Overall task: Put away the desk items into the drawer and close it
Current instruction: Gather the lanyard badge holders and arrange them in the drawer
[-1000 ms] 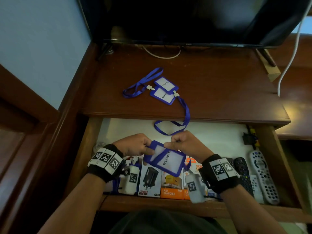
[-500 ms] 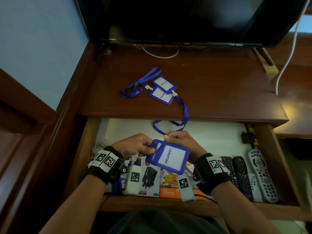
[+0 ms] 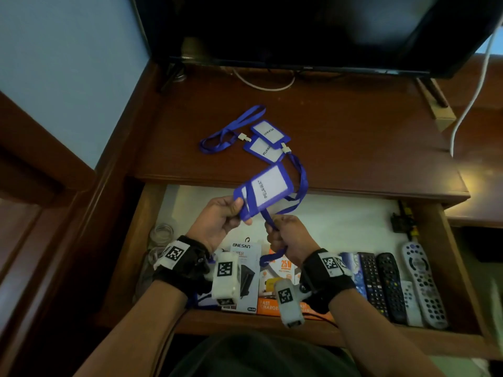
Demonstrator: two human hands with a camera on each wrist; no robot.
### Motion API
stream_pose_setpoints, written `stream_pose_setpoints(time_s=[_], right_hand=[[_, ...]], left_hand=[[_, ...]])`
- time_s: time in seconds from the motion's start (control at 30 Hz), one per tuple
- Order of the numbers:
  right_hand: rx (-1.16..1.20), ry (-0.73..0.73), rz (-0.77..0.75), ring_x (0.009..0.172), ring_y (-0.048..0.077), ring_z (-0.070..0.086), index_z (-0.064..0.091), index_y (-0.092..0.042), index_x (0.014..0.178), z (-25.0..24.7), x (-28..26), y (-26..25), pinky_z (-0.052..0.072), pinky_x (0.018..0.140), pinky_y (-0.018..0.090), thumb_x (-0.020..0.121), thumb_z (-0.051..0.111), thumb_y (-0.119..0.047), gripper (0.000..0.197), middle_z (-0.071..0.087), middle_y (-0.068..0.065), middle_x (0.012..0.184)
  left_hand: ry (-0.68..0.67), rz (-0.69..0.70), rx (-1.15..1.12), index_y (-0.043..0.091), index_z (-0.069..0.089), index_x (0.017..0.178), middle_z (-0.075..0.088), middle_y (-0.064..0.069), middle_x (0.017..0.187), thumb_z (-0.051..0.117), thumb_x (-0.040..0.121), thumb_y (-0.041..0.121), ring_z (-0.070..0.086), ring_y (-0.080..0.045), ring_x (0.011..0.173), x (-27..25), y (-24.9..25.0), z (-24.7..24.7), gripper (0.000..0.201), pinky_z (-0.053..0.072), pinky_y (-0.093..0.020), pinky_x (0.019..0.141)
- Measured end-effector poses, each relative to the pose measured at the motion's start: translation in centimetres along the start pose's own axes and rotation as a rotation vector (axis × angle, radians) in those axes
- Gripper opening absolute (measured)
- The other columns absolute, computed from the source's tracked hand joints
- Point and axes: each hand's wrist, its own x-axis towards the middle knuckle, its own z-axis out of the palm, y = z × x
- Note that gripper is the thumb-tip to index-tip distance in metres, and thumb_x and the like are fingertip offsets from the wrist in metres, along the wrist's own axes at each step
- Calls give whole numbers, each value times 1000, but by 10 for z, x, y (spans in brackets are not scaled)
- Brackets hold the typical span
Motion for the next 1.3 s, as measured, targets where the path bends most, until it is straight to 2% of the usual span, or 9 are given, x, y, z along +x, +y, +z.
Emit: stream_pose_setpoints(time_s=[0.23, 0.33, 0.4, 0.53, 0.63, 0.8, 0.97, 1.13, 1.3], right_hand=[[-191, -14, -18, 39, 11, 18, 50, -13, 60, 11, -7, -13, 15, 43, 23, 100, 44, -36, 46, 26, -3, 44], [-310, -104, -43, 38, 10, 20, 51, -12, 63, 17, -18, -22, 16, 42, 22, 99, 47, -36, 43, 28, -3, 45], [-383, -118, -61, 39, 10, 20, 50, -12, 66, 19, -25, -29, 16, 40, 22, 97, 52, -27, 35, 28, -2, 47], [-418, -103, -80, 44, 13, 17, 54, -6, 74, 12, -33, -40, 14, 43, 24, 89, 49, -9, 16, 27, 0, 49], [-484, -100, -107, 43, 11, 21, 58, -7, 67, 1, -36, -41, 17, 44, 26, 92, 49, -10, 27, 30, -1, 48], [-609, -126, -166, 43, 7, 32, 61, -9, 63, -14, -30, -35, 25, 43, 20, 94, 58, -23, 34, 40, -2, 49], [-706, -133, -230, 45, -1, 45, 61, -6, 61, -25, -29, -32, 34, 46, 8, 90, 64, -14, 30, 51, -13, 44], [-667, -138, -234, 42, -3, 44, 61, -9, 61, -36, -30, -28, 34, 46, 8, 89, 65, -13, 29, 50, -15, 42], [-490, -116, -242, 51, 9, 50, 60, -8, 67, -43, -30, -17, 40, 49, 17, 90, 63, -19, 25, 58, -2, 55]], left_hand=[[435, -59, -30, 12, 61, 77, 65, -6, 54, 53, 98, 17, 32, -2, 36, 15, -5, 5, 23, 26, -11, 38], [518, 6, 242, 13, 62, 68, 61, 2, 48, 56, 96, 15, 34, -2, 36, 17, -10, 7, 28, 29, -14, 40], [524, 53, 509, 14, 63, 65, 57, 4, 51, 60, 93, 17, 46, -8, 50, 18, -16, 5, 28, 37, -22, 53], [306, 16, 897, 19, 66, 67, 67, 6, 60, 61, 90, 24, 63, -14, 63, 13, -25, 2, 23, 47, -28, 65], [125, -50, 1130, 14, 66, 74, 70, -1, 72, 60, 91, 30, 62, -18, 69, 9, -24, 2, 24, 45, -29, 66], [-249, -206, 1247, 25, 62, 70, 64, 8, 70, 60, 91, 33, 60, -10, 71, 1, -22, 3, 22, 46, -30, 72], [-424, -226, 1350, 25, 56, 71, 62, 2, 80, 59, 91, 31, 56, -12, 73, -7, -18, 8, 21, 42, -30, 71], [-521, -237, 1277, 7, 66, 88, 61, -2, 77, 59, 92, 23, 52, -11, 66, -10, -7, 14, 17, 42, -29, 68], [-486, -253, 859, 10, 68, 80, 62, 1, 68, 58, 93, 11, 49, -5, 54, -12, -4, 6, 16, 41, -22, 59]])
